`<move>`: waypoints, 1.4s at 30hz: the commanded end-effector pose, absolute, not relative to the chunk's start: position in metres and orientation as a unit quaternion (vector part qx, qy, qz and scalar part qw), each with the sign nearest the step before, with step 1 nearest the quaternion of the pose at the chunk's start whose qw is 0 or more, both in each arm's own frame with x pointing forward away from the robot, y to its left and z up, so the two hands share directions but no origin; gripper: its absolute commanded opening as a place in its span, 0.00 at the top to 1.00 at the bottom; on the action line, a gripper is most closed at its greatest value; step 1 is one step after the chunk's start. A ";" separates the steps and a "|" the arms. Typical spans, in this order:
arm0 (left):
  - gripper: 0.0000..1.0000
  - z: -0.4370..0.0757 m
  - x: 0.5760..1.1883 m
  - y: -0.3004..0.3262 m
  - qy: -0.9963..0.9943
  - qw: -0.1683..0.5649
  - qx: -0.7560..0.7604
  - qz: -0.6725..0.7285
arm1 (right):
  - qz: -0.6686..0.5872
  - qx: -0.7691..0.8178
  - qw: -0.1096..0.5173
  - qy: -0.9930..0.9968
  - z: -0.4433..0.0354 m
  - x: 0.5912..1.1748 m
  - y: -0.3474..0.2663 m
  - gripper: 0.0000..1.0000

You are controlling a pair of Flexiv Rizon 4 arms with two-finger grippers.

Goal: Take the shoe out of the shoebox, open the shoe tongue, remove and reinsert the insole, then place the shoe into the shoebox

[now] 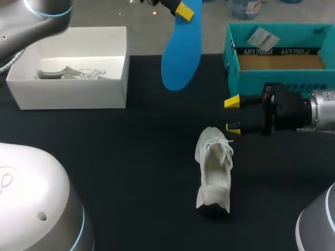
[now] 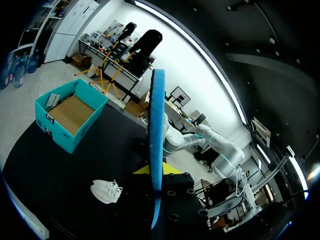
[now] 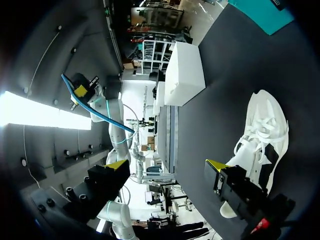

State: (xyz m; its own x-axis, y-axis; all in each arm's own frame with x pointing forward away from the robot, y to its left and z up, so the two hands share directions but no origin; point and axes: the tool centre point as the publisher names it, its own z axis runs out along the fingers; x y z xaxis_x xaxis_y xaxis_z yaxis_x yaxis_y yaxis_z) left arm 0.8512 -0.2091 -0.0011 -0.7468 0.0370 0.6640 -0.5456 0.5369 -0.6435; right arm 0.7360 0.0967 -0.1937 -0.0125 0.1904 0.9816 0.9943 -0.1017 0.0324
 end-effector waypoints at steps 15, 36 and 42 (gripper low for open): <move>1.00 -0.001 0.853 -0.209 -0.816 0.321 0.154 0.455 | -0.489 -0.588 0.446 -0.464 -0.157 0.735 0.150 0.00; 1.00 -0.001 0.853 -0.209 -0.816 0.321 0.154 0.455 | -0.530 -0.576 0.423 -0.456 -0.150 0.725 0.154 0.00; 1.00 -0.001 0.853 -0.209 -0.816 0.321 0.154 0.455 | -0.530 -0.576 0.423 -0.456 -0.150 0.725 0.154 0.00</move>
